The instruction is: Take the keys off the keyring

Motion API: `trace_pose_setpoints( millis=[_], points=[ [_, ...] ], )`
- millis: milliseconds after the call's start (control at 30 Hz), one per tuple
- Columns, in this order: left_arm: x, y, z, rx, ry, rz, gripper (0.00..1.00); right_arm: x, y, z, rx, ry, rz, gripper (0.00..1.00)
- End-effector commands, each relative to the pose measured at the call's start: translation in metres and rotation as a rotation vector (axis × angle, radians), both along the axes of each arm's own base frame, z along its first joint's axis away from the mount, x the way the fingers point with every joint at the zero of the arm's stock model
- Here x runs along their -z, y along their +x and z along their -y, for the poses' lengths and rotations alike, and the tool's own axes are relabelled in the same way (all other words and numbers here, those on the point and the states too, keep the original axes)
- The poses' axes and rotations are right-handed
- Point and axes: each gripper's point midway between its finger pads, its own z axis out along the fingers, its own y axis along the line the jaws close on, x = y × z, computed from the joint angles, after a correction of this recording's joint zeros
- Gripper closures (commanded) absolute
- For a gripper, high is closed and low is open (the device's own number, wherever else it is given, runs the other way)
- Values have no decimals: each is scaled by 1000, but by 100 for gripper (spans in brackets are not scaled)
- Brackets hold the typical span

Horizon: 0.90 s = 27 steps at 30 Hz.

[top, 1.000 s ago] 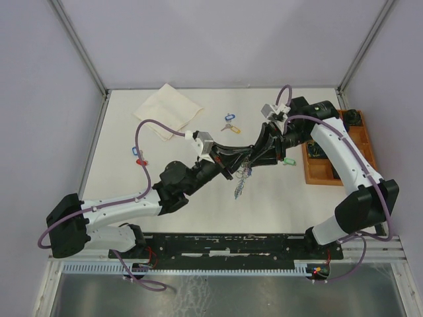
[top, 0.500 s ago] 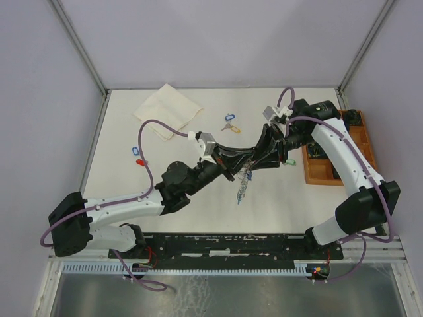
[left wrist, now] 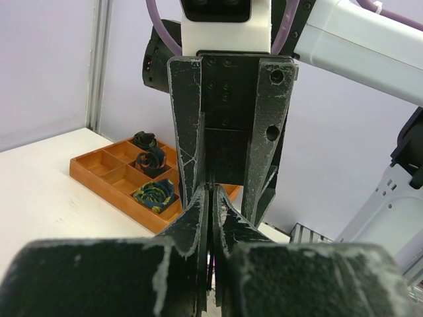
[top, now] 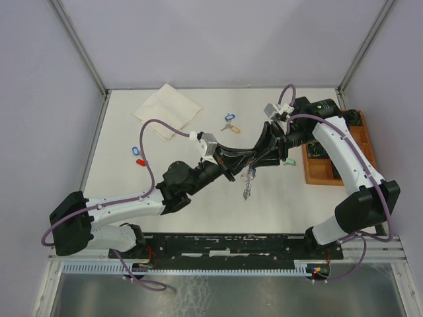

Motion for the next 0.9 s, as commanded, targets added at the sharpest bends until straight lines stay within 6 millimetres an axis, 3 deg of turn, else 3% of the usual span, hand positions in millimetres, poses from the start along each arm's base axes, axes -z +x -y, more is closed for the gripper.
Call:
trace_pose_setpoints(
  millis=[0,367,633,867],
  points=[
    [-28,0,-3,-4,-84,20,97,-25,-15,3,10,33,-121,59],
    [-25,5,-3,-26,-87,16,97,-24,-11,2,13,24,-153,69],
    [-24,5,-2,-26,-86,20,97,-24,-11,2,14,23,-160,98],
    [-26,2,-7,-21,-95,28,95,-23,-11,2,14,24,-160,99]
  ],
)
